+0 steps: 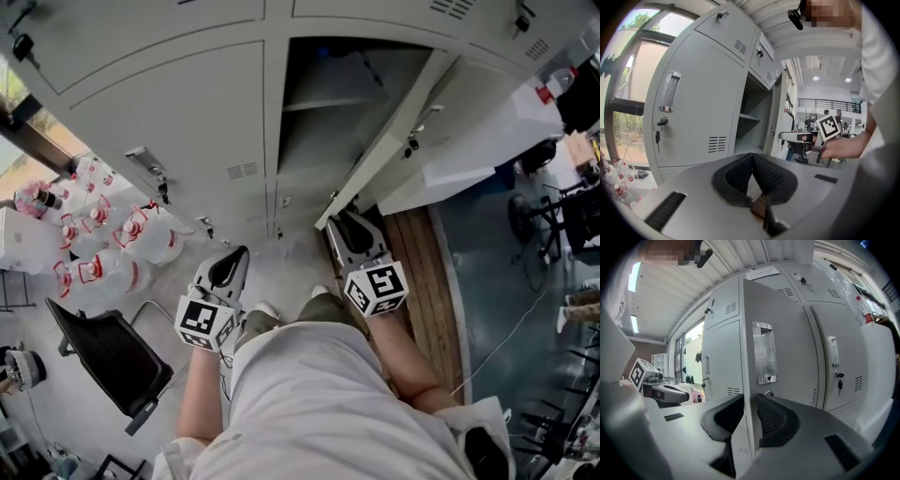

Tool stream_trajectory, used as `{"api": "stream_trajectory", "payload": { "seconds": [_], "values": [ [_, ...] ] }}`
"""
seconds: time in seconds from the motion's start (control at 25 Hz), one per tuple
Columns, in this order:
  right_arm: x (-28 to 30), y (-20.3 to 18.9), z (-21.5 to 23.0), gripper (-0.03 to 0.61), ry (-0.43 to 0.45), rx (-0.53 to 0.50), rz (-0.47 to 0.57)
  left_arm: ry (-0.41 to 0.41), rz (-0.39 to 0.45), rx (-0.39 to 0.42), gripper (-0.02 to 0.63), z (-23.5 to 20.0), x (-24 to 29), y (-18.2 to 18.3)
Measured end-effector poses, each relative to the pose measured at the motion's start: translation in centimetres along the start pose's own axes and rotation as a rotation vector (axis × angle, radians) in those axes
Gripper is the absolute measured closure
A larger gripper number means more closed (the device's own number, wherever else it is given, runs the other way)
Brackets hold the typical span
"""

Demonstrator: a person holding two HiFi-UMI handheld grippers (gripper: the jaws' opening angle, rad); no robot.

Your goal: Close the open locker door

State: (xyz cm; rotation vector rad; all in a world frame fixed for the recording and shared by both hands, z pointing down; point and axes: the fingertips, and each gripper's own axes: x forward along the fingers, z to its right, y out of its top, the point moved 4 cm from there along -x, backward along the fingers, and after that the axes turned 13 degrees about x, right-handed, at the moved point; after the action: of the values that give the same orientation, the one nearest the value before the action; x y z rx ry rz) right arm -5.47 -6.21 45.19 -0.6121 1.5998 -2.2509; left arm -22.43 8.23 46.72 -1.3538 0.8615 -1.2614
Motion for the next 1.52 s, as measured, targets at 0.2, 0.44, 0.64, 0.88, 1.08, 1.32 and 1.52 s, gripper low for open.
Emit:
{"api": "stream_trajectory", "payload": {
  "seconds": [0.2, 0.44, 0.64, 0.88, 1.08, 1.32, 1.52],
  "values": [
    [1.6, 0.8, -0.9, 0.483, 0.057, -0.008, -0.001, 0.055, -0.008, -0.019, 0.611, -0.3, -1.0, -0.3],
    [3.7, 1.5, -1.5, 0.483, 0.119, -0.018, -0.014, 0.118, -0.022, -0.045, 0.611, -0.8, -1.7, -0.8],
    [5.4, 1.9, -1.8, 0.486, 0.172, -0.025, -0.024, 0.169, -0.030, -0.063, 0.611, -1.2, -2.1, -1.1],
    [7.6, 2.6, -1.9, 0.488, 0.221, -0.025, -0.026, 0.220, -0.037, -0.073, 0.611, -1.7, -2.1, -1.2],
    [9.2, 3.3, -1.5, 0.492, 0.248, -0.024, -0.021, 0.261, -0.045, -0.076, 0.611, -2.4, -2.0, -1.1],
    [11.2, 3.8, -0.7, 0.492, 0.274, -0.011, -0.024, 0.300, -0.044, -0.075, 0.611, -2.8, -1.8, -0.9],
    [12.6, 4.2, -0.3, 0.502, 0.309, -0.006, -0.026, 0.340, -0.052, -0.079, 0.611, -2.8, -1.4, -0.8]
  ]
}}
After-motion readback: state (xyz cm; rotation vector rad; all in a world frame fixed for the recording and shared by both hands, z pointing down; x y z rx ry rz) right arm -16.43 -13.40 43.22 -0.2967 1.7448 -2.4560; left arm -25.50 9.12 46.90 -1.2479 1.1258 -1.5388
